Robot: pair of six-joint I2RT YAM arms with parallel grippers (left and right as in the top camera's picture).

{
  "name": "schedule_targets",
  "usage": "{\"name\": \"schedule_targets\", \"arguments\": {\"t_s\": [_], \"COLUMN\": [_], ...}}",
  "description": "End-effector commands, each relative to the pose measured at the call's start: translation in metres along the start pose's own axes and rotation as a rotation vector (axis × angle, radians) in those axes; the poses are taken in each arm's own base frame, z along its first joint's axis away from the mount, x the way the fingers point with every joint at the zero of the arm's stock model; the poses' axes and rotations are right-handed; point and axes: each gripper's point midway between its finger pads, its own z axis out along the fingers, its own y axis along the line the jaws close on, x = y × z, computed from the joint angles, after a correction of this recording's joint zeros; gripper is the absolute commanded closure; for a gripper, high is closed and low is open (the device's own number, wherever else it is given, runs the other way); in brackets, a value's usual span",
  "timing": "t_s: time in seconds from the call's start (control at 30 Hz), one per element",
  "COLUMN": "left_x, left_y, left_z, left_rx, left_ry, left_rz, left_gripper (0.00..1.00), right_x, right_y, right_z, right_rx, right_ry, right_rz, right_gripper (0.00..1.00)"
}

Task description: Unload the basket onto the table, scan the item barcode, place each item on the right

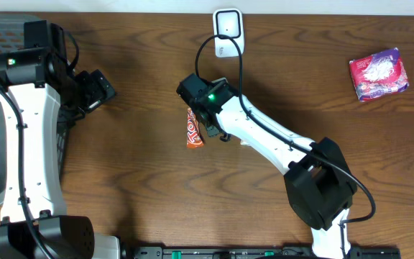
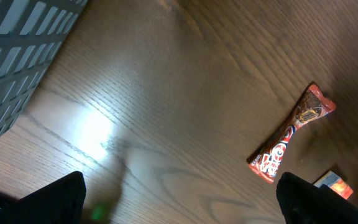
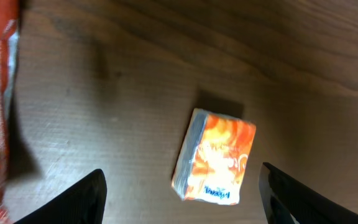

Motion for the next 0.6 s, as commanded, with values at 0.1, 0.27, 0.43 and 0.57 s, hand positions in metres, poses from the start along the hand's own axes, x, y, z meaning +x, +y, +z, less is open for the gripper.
{"name": "schedule_targets", "arguments": {"t_s": [0.1,0.27,0.43,0.57], "left_x": [0.0,0.0,0.0,0.0], "left_y": [0.003,0.003,0.003,0.003], "left_z": [0.003,0.003,0.003,0.003], "left_rx": [-0.018,-0.018,-0.018,-0.018], "left_ry": [0.006,0.006,0.006,0.006], "left_rz": [-0.004,-0.004,-0.004,-0.004], "left_gripper": [0.02,0.02,0.02,0.02], "right_x": [0.011,0.022,0.038,0.044], "right_y": [-0.019,-0.019,-0.02,-0.019], "right_z": [0.026,0.045,0.059,0.065], "right_rx": [0.14,0.16,0.17,0.17], "right_ry": [-0.044,-0.056,-0.037,-0.036], "right_rz": [0.015,0.014,0.002,0.002], "right_gripper": [0.24,0.25,0.42,0.69]}}
